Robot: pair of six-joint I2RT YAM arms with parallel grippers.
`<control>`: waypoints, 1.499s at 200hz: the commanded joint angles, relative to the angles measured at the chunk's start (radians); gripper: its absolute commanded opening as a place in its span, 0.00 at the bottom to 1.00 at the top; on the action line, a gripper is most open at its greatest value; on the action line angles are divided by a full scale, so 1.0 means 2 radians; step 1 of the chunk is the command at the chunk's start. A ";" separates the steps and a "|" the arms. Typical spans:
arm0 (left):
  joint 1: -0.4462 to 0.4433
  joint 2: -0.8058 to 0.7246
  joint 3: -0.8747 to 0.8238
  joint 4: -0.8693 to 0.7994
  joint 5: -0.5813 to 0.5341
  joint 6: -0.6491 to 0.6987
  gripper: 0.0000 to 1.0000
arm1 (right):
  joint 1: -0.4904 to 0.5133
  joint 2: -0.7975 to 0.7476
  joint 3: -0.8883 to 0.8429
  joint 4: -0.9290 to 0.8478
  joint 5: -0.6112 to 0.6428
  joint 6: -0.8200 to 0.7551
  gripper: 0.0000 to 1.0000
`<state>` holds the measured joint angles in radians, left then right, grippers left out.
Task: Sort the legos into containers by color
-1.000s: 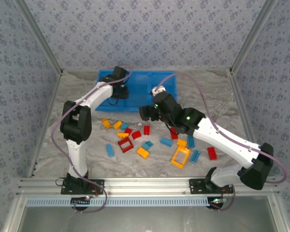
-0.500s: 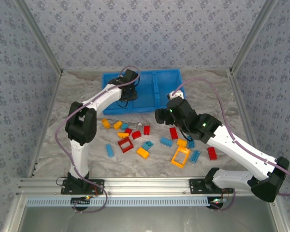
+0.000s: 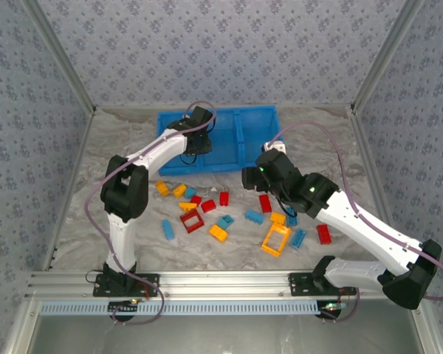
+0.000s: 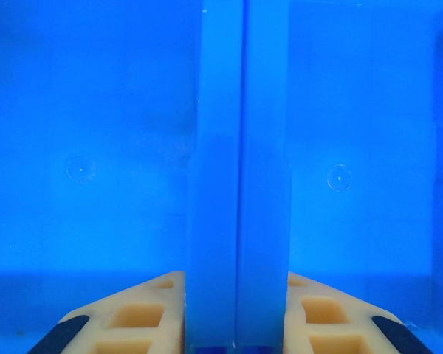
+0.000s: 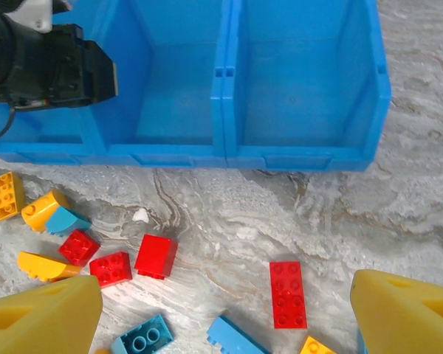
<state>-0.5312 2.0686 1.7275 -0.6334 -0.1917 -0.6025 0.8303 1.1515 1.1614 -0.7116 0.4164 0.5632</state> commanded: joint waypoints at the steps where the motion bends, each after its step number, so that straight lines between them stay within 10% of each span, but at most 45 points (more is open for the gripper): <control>1: -0.006 0.002 0.030 0.032 0.061 -0.009 0.12 | -0.003 -0.005 -0.001 -0.054 0.027 0.064 0.88; 42: -0.007 -0.015 0.039 0.025 0.063 -0.003 0.42 | -0.004 -0.007 -0.008 -0.104 0.030 0.142 0.78; 97: -0.013 -0.061 0.038 0.021 0.052 0.008 0.58 | -0.002 -0.007 -0.040 -0.150 0.012 0.247 0.49; 142: -0.066 -0.216 -0.131 0.090 0.106 0.055 0.79 | -0.001 -0.007 -0.129 -0.130 -0.049 0.331 0.34; 226: -0.239 -0.547 -0.450 0.083 0.236 0.066 0.80 | 0.001 0.024 -0.223 -0.012 -0.132 0.354 0.37; 300: -0.248 -0.617 -0.509 0.109 0.217 0.028 0.77 | 0.006 0.066 -0.244 0.024 -0.150 0.368 0.25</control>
<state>-1.0222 0.8448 0.7189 -0.4522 0.2535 -0.5243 0.8379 1.2625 0.6930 -0.6781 0.1307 1.2667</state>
